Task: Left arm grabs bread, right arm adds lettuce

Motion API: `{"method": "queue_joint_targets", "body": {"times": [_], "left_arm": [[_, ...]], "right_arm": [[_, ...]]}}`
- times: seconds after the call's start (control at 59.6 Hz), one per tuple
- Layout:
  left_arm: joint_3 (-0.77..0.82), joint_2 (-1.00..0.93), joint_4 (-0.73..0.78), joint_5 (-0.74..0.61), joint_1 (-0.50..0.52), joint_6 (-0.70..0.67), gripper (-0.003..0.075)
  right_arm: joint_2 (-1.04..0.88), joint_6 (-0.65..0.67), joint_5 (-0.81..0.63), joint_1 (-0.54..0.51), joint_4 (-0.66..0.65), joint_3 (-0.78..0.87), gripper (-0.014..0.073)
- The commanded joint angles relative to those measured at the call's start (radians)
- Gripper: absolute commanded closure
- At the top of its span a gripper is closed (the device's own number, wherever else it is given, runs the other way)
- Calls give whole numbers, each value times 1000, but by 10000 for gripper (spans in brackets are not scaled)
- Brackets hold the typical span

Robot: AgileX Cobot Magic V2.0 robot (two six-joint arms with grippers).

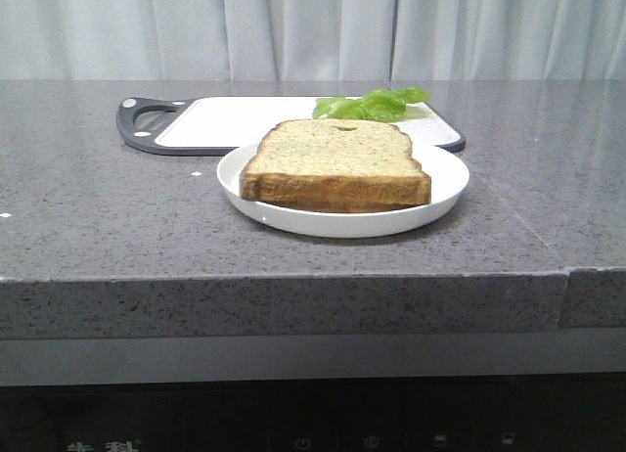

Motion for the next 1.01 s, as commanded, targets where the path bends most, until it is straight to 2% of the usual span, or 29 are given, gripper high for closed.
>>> {"method": "queue_joint_targets", "body": {"times": [0.0, 0.05, 0.218, 0.336, 0.655, 0.991], "left_arm": [[-38, 12, -99, -95, 0, -4, 56], [-48, 24, -155, -76, -1, -4, 71], [-154, 166, -298, 109, -51, 4, 83], [-252, 305, -305, 216, -139, 4, 83], [-522, 722, -305, 227, -474, 4, 83], [-813, 1085, -301, 310, -596, 4, 83]], "right_arm": [[13, 0, -73, -4, -9, -36, 46], [13, 0, -73, -4, -9, -36, 46], [13, 0, -70, -4, -9, -36, 46], [13, 0, -66, -4, -9, -36, 46], [13, 0, -34, -4, -9, -33, 46], [13, 0, -44, -4, -9, -33, 46]]}}
